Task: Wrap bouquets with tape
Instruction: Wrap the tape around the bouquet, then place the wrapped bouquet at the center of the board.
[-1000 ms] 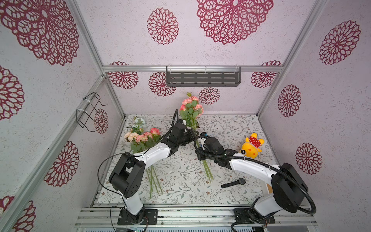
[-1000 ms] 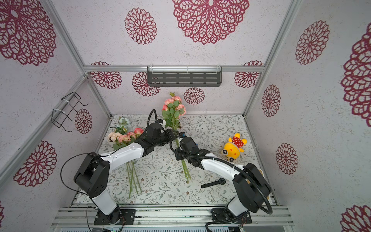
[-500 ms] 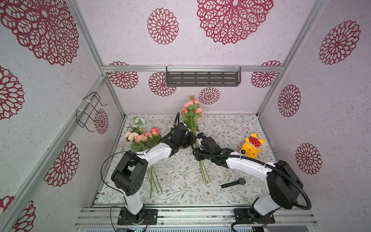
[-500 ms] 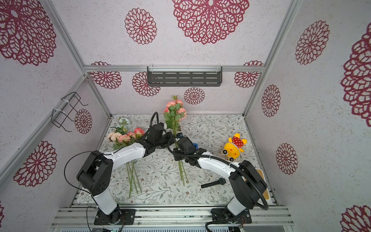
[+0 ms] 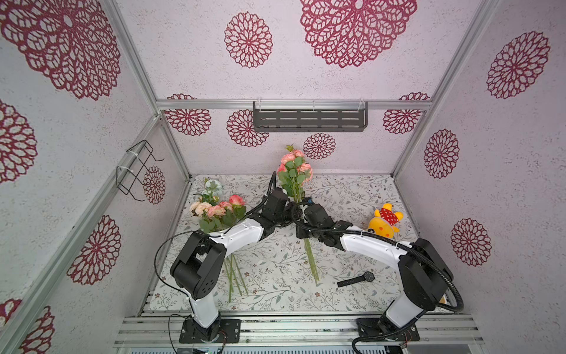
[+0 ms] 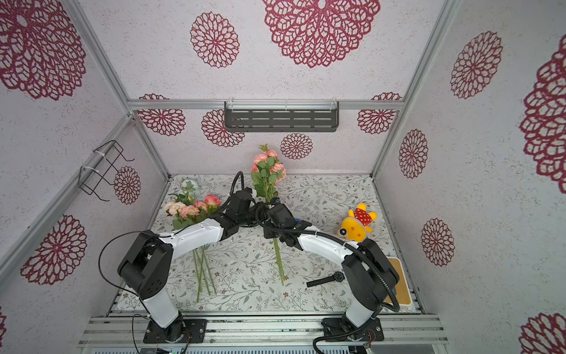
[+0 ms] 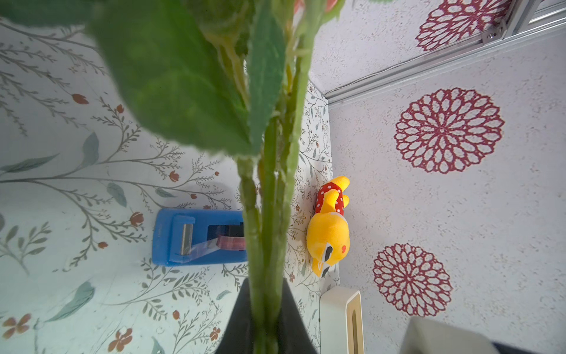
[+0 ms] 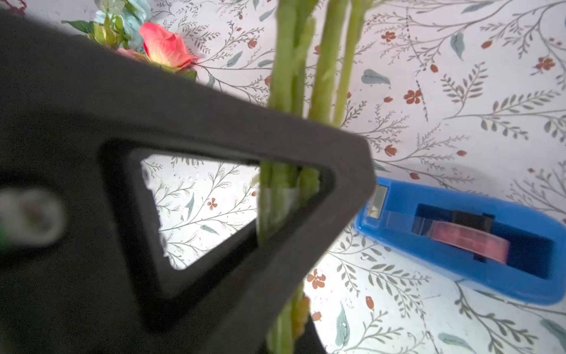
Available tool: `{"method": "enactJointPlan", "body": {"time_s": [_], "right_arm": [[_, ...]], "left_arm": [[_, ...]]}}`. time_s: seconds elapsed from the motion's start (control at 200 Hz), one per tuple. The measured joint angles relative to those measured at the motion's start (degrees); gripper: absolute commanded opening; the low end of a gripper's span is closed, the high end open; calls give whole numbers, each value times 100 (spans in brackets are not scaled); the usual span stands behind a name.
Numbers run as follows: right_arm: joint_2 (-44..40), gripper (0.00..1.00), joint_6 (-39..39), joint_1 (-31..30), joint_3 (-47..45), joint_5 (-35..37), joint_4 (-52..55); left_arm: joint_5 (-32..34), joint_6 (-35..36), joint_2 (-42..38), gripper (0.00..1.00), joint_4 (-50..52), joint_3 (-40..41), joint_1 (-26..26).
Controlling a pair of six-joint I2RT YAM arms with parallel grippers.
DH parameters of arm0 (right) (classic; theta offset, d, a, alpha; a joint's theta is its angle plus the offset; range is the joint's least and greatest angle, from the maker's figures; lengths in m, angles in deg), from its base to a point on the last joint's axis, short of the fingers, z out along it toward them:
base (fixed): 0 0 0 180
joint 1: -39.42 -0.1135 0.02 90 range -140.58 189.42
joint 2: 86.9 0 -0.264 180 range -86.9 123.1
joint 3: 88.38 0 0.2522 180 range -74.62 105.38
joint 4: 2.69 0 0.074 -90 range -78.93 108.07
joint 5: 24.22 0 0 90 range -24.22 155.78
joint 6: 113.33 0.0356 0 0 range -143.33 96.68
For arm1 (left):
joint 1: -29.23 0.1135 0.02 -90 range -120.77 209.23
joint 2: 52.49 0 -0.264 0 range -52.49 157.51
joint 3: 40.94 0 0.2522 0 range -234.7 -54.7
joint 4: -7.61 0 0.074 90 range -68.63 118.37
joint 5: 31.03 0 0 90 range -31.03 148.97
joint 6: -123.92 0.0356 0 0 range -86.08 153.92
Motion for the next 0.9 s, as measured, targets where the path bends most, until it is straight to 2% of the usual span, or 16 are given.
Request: {"method": "enactJointPlan", "body": {"time_s": [0.08, 0.225, 0.305, 0.325, 0.625, 0.901], "right_arm": [[-4, 0, 2, 9, 0, 9, 24], [-90, 0, 2, 197, -247, 46, 133], [-282, 0, 2, 330, -507, 107, 278], [-356, 0, 2, 376, -579, 129, 317], [-1593, 0, -175, 1386, -1408, 326, 649], [-1641, 0, -352, 2374, -1794, 179, 789]], "left_arm": [[-2, 9, 0, 32, -13, 0, 0], [44, 46, 0, 76, -61, 0, 0], [146, 66, -11, 90, -31, 0, 0], [199, 98, -22, 100, 7, 0, 2], [726, 306, -584, 98, 142, 170, 28], [811, 310, -623, 98, 151, 184, 39]]}}
